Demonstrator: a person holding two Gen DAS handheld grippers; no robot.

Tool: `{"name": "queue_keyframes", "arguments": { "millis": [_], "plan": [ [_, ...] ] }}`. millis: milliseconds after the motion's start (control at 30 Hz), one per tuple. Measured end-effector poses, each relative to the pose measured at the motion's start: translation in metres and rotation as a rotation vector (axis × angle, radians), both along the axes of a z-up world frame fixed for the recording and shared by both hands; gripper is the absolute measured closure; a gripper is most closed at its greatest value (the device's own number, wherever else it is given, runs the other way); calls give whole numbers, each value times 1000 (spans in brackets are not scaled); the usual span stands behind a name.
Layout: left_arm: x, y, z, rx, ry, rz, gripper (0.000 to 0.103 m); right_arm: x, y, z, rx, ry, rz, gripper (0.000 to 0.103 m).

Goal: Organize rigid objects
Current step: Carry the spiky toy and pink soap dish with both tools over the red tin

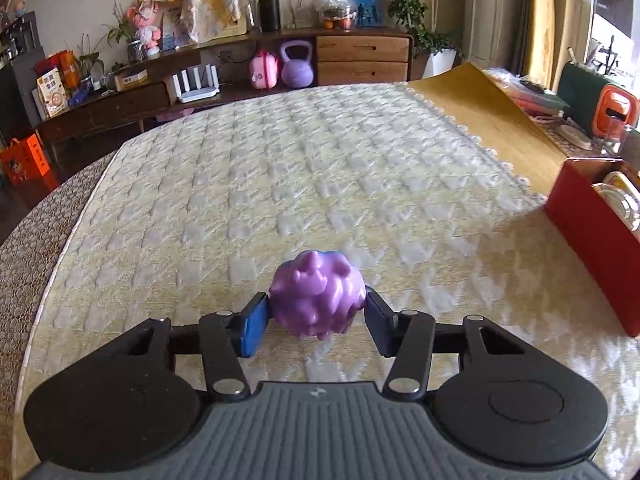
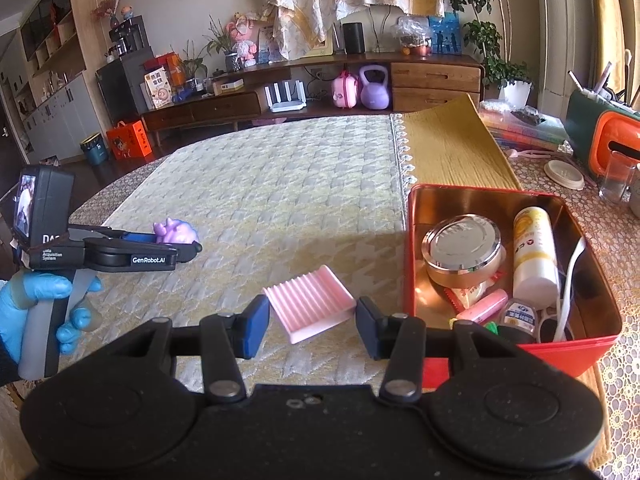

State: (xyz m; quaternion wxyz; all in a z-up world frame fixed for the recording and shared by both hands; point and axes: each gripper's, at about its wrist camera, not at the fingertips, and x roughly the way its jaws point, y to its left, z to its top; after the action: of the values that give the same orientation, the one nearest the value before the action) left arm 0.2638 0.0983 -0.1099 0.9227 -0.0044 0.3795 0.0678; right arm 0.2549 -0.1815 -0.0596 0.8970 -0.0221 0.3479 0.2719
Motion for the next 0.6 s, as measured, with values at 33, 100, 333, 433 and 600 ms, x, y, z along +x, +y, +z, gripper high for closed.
{"name": "queue_keyframes", "arguments": {
  "millis": [33,100,333,433,600],
  "plan": [
    [-1,-4,3,2,-7,-10,51,-1,-1,1,2,-3,-2,56],
    [-4,-10,9,8,-17,-26,52,-3,-5,3,4,-8,-9,56],
    [-15,-39,35,-24,-52,-92,52,-10,-23,13,13,-33,-33,56],
    [-20,-58,49,-42,-71,-137,52,-11,-32,16,15,-42,-49,56],
    [-23,-92,68,-69,-86,-218,52,-11,-51,19,12,-57,-84,56]
  ]
}}
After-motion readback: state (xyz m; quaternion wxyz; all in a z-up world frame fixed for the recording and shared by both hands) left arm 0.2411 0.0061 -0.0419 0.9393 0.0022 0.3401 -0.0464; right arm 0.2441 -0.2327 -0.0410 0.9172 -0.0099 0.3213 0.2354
